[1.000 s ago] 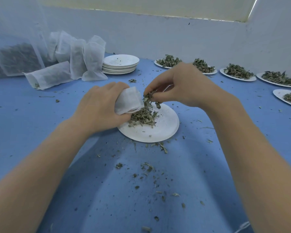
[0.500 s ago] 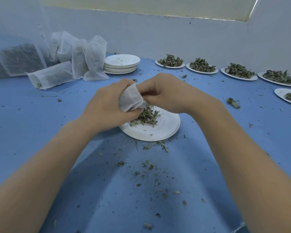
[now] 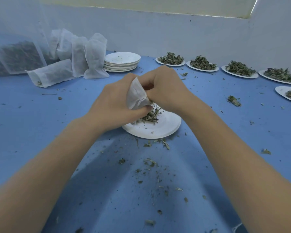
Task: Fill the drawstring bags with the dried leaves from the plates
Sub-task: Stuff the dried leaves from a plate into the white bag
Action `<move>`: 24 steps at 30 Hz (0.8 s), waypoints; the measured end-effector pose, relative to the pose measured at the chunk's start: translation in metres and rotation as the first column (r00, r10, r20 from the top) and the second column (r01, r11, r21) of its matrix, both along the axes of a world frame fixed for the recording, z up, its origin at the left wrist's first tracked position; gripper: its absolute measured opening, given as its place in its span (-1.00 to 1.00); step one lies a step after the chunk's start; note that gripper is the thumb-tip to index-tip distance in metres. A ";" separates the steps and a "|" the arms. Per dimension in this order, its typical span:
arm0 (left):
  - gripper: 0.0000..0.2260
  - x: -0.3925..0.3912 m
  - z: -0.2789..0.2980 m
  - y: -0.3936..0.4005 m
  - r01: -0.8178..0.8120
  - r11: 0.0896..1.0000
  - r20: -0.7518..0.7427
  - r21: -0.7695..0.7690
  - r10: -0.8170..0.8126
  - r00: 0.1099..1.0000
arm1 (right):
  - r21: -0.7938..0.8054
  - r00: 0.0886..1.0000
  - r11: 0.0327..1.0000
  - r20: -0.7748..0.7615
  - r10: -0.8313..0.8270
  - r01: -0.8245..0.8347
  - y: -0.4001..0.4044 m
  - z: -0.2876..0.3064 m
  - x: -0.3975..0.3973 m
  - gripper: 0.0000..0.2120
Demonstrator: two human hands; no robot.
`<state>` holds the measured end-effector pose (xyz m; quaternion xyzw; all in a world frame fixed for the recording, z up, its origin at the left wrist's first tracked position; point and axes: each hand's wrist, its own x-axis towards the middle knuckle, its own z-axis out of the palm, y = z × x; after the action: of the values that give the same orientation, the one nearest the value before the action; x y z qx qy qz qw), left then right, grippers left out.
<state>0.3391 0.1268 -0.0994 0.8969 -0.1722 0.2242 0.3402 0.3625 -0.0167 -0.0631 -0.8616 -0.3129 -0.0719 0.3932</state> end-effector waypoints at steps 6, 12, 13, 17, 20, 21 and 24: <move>-0.46 0.000 0.005 0.018 -0.023 0.995 0.020 0.100 0.021 1.000 | 0.014 0.955 0.964 -0.136 0.264 -0.264 -0.015 0.011 -0.002 -0.69; -0.53 0.003 0.003 0.039 -0.120 0.980 0.033 0.157 0.117 0.993 | 0.123 0.992 0.986 -0.058 0.116 -0.108 -0.029 0.016 0.006 -0.78; -0.54 0.004 0.003 0.041 -0.133 0.978 0.035 0.159 0.129 0.991 | 0.102 0.998 0.994 -0.042 0.037 -0.033 -0.029 0.014 0.008 -0.80; -0.54 0.006 0.001 0.046 -0.158 0.971 0.031 0.179 0.155 0.987 | -0.376 0.982 0.909 0.009 -0.190 0.179 -0.029 -0.002 0.018 -0.78; -0.55 0.008 -0.001 0.047 -0.175 0.968 0.038 0.178 0.171 0.984 | -0.554 0.975 0.830 -0.144 -0.168 0.061 -0.026 -0.016 0.021 -0.44; -0.55 0.008 -0.001 0.047 -0.182 0.967 0.037 0.176 0.178 0.983 | -0.564 0.975 0.825 -0.168 -0.146 0.026 -0.024 -0.020 0.020 -0.35; -0.56 0.010 -0.001 0.048 -0.194 0.967 0.021 0.167 0.193 0.981 | -0.592 0.975 0.806 -0.181 -0.126 -0.006 -0.023 -0.024 0.020 -0.31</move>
<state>0.3486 0.1744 -0.1006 0.9345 -0.1028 0.2428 0.2392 0.3827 -0.0393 -0.0871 -0.9530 -0.2485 0.1081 0.1356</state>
